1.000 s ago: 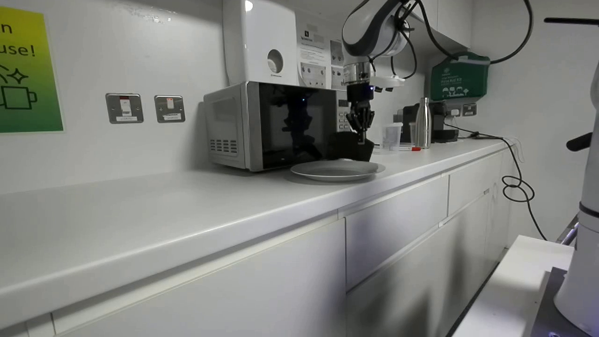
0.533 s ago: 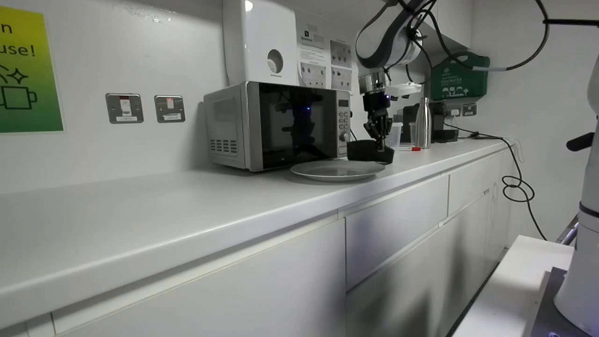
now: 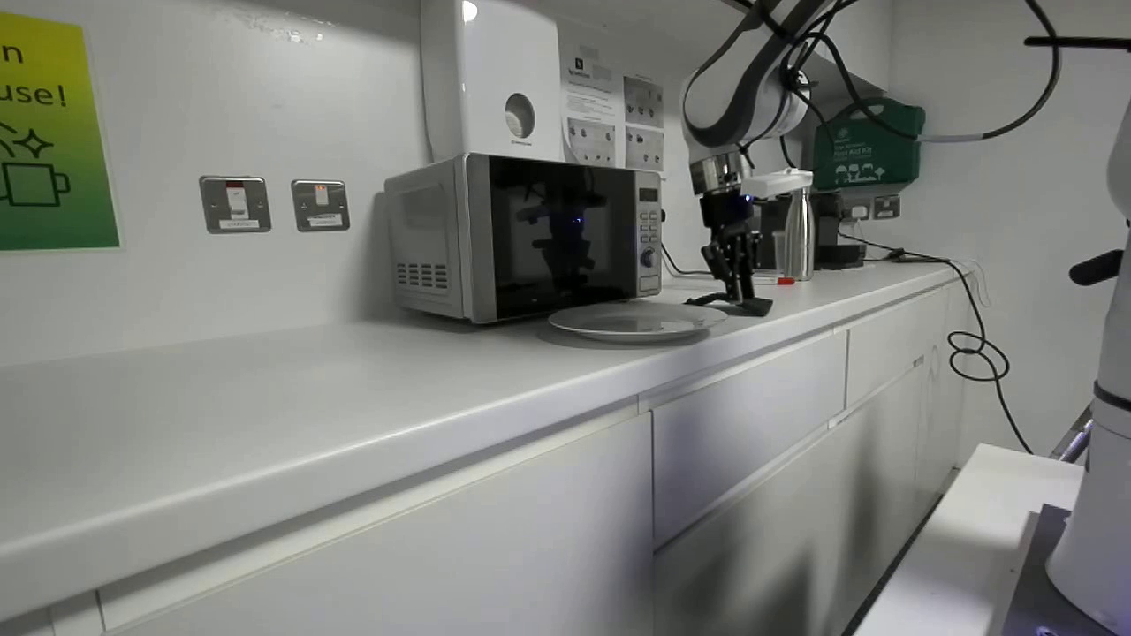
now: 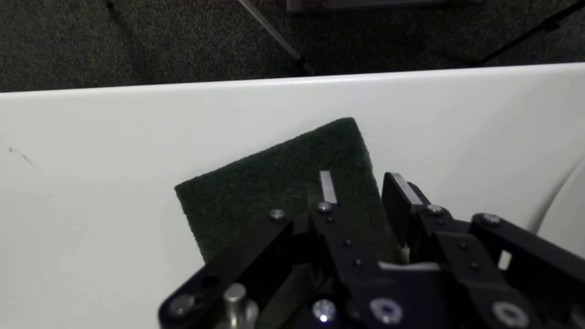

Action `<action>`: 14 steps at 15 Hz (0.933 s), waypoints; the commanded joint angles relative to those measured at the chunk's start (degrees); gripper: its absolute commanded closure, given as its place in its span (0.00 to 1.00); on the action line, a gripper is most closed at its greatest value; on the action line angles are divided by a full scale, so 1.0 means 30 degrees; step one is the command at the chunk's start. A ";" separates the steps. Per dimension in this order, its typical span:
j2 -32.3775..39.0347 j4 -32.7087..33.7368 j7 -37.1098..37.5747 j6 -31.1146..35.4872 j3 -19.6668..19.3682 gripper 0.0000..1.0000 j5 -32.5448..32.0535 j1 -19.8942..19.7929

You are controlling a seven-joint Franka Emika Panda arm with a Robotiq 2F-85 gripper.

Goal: Pick up an object from the table

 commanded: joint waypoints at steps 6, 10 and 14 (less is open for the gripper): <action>-0.0973 -0.0111 -0.0057 -0.0191 0.0232 0.00 0.1274 0.0293; -0.1978 0.0008 -0.0636 -0.0934 0.0238 0.00 0.3297 0.0734; -0.3108 -0.0314 -0.0130 -0.0968 0.0463 0.00 0.4704 0.1102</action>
